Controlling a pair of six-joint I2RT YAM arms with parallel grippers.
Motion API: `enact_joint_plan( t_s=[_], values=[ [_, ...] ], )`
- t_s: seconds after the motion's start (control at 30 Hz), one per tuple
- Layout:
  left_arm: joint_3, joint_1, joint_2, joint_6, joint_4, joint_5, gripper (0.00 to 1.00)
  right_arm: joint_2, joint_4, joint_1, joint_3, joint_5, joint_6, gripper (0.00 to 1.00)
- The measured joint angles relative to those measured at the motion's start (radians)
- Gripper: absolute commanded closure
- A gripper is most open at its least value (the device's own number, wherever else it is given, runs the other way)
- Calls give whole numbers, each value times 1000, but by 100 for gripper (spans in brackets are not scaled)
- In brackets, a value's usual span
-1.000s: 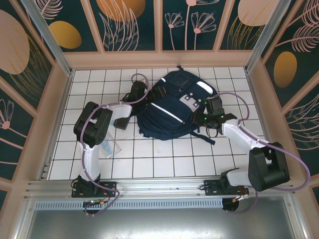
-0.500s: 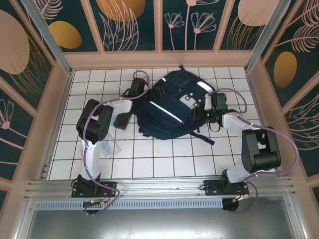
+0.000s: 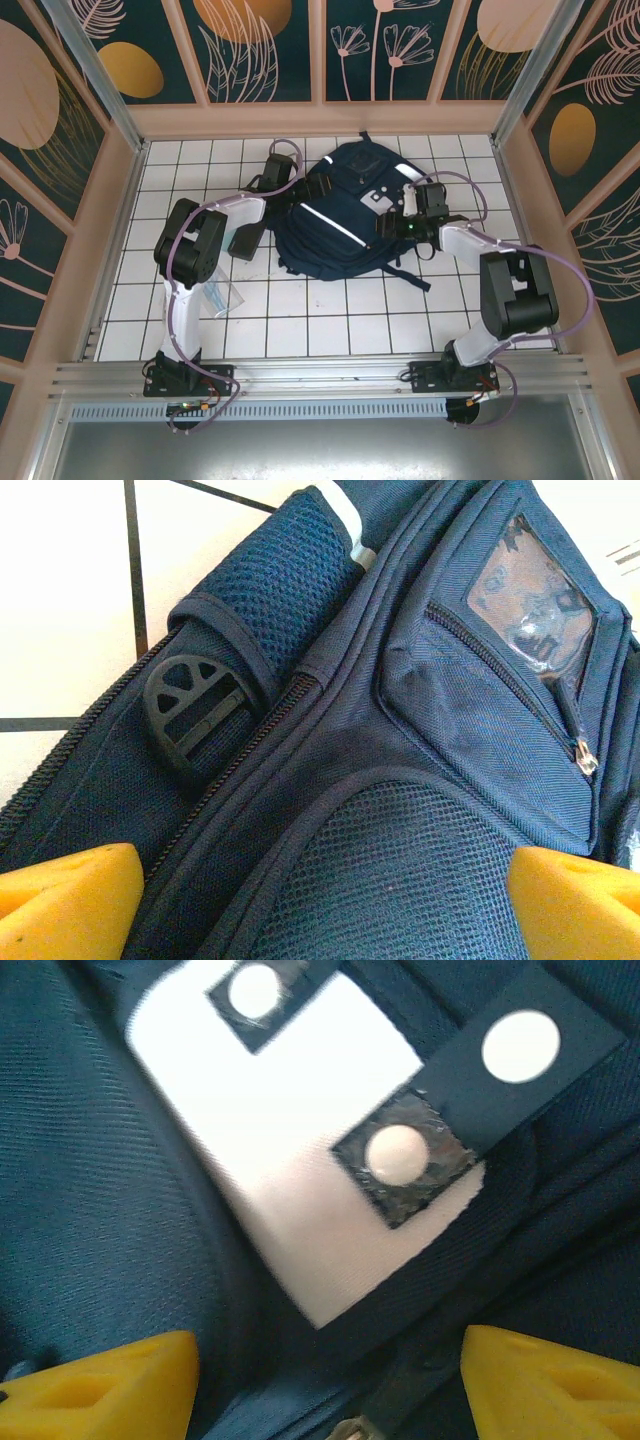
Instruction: Pack the student bag
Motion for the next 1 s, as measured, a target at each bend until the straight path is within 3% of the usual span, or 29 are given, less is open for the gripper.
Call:
enact_joint_plan(
  t_s=[0.4,0.53,0.77,1.0],
  values=[
    [0,5,5,0,1,2,6,78,82,2,4,-42,-1,25],
    [20,15,17,0,0,-2,6,71,167,-16,-33,-147,53,26],
    [30,40,26,0,1,-31,6,-42,233,-8,-113,-371,195,28],
    [72,47,62,-3,7,-32,6,-228,231,79,-180,-481,287,28]
  ],
)
